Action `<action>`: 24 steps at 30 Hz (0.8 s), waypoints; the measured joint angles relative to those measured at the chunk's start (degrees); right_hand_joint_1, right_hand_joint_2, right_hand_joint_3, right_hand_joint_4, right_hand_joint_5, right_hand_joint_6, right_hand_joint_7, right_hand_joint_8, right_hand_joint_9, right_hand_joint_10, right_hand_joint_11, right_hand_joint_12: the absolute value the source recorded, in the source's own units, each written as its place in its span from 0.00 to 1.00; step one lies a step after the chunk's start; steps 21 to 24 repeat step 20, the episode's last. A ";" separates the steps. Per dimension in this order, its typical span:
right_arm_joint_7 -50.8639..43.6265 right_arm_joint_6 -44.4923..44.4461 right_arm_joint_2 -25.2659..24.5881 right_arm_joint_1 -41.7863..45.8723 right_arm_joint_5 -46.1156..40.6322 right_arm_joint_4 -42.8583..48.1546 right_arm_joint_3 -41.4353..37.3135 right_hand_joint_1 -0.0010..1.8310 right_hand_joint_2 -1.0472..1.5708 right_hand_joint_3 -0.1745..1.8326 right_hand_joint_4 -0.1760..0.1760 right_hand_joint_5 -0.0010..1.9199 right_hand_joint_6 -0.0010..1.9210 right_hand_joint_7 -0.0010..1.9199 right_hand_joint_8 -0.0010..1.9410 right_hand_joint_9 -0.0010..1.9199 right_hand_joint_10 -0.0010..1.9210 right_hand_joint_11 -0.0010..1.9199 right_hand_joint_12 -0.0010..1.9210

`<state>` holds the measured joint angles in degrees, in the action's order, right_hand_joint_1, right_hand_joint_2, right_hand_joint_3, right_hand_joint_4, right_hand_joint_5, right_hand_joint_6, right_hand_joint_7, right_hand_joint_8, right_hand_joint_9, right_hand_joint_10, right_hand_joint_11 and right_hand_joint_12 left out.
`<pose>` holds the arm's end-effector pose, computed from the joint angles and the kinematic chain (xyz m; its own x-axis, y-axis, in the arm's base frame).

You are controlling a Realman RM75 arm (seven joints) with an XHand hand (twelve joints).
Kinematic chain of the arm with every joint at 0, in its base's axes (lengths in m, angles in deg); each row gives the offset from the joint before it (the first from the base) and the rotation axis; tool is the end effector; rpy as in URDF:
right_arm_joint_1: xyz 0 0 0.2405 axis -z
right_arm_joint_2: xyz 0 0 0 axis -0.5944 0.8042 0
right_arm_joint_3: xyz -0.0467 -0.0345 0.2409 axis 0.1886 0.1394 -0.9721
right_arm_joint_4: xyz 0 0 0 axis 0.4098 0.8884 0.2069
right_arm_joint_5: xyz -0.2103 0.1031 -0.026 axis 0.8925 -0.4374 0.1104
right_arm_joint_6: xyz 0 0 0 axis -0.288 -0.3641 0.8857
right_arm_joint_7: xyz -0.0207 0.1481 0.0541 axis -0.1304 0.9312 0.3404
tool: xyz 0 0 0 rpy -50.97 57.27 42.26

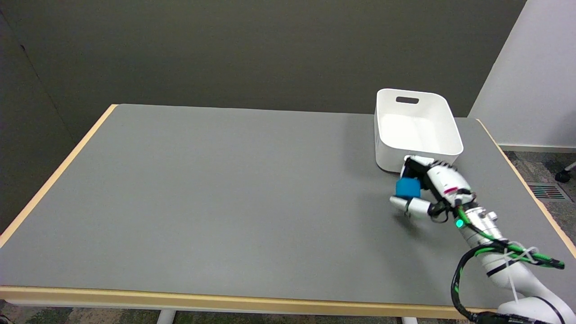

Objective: Pick up blue wooden cube.

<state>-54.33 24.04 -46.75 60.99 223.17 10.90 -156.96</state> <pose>-0.3016 -0.2644 0.4299 0.8908 0.1638 0.4239 -0.4433 0.1077 0.8899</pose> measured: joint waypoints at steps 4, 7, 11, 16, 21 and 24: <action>1.16 -2.16 -0.08 0.06 -1.81 -1.63 -2.35 0.62 0.77 0.44 0.42 0.31 0.92 0.42 0.77 0.44 0.90 0.37 1.00; 3.36 -4.05 -0.22 0.14 -3.79 -2.82 -4.39 0.62 0.77 0.44 0.41 0.31 0.92 0.41 0.77 0.44 0.90 0.36 1.00; 7.61 -6.72 -0.48 0.26 -7.17 -4.28 -7.42 0.62 0.78 0.42 0.43 0.31 0.92 0.41 0.77 0.43 0.89 0.30 1.00; 13.91 -9.94 -0.98 0.31 -11.79 -5.63 -12.05 0.61 0.80 0.37 0.45 0.30 0.91 0.40 0.76 0.42 0.88 0.22 1.00; 17.92 -12.10 -1.65 0.38 -14.58 -6.10 -16.19 0.61 0.80 0.37 0.45 0.30 0.92 0.40 0.76 0.42 0.88 0.22 1.00; 17.92 -12.10 -1.65 0.38 -14.58 -6.10 -16.19 0.61 0.80 0.37 0.45 0.30 0.92 0.40 0.76 0.42 0.88 0.22 1.00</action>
